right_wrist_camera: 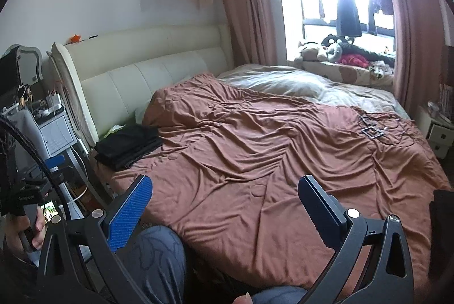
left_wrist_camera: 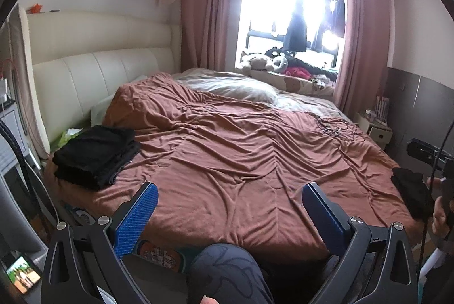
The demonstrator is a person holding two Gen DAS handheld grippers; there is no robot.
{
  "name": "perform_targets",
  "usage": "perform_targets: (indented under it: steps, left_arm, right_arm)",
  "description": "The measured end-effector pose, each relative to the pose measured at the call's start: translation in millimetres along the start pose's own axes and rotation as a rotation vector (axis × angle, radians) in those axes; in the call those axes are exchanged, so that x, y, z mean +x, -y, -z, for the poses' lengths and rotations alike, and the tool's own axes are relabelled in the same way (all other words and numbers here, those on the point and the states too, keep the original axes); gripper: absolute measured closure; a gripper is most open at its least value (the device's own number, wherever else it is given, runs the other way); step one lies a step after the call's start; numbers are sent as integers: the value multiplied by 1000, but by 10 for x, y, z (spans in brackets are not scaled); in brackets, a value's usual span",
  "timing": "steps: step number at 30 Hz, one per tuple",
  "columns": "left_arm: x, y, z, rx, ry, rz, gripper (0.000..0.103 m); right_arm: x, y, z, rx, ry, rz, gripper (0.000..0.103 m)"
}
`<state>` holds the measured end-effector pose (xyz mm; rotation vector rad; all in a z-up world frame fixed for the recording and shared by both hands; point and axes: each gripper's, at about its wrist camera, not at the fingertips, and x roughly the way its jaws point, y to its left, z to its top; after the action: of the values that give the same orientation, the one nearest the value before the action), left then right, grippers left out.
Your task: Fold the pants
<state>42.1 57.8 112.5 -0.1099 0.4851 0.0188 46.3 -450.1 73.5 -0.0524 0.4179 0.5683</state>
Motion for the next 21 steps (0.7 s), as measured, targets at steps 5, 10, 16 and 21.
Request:
perform_targets:
  steps: [5,10,16,21]
  left_arm:
    - [-104,98,130,12,29,-14,1]
    - [-217,177,249,31,43,3,1]
    - [-329,249,429,60,56,12,1]
    - [-401,254,535,53,65,27,1]
  right_arm:
    - [-239,-35,208,6,23,19,0]
    - [-410,-44,421,26,37,37,0]
    - [-556,-85,617,35,64,37,0]
    - [-634,-122,819,50,92,53,0]
